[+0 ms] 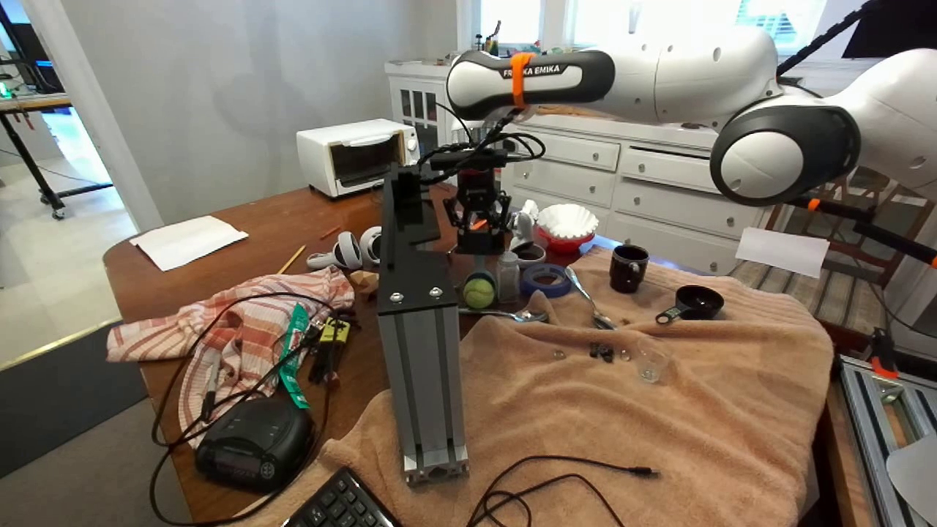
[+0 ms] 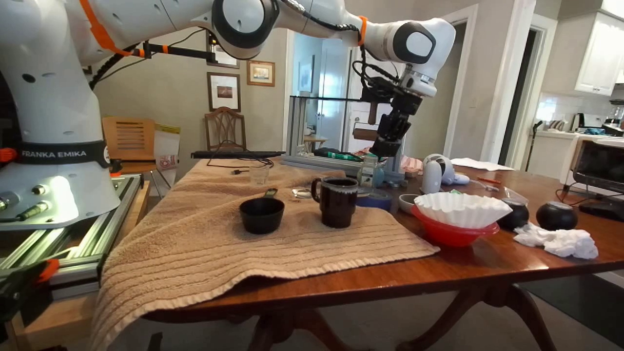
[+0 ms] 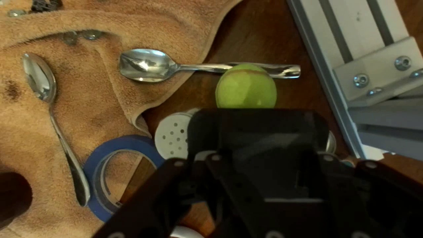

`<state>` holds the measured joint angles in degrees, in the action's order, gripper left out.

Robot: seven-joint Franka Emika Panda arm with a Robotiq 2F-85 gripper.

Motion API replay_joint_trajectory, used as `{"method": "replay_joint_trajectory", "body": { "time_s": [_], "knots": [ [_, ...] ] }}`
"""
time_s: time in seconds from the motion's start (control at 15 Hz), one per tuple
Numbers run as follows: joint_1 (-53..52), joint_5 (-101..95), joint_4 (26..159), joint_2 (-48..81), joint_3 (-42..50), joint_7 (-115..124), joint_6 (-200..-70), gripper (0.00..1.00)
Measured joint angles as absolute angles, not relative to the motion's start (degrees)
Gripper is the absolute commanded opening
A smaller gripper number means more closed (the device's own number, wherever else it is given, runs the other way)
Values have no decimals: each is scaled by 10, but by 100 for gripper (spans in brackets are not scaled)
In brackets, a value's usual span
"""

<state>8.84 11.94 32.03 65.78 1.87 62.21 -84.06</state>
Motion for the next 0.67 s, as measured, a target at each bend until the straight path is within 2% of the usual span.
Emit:
{"method": "replay_joint_trajectory", "body": {
  "time_s": [0.53,0.6,0.67],
  "knots": [
    [85,119,321,658,22,697,-806,22],
    [84,119,321,658,23,713,-806,47],
    [82,119,321,658,23,726,-806,47]
  ]
}}
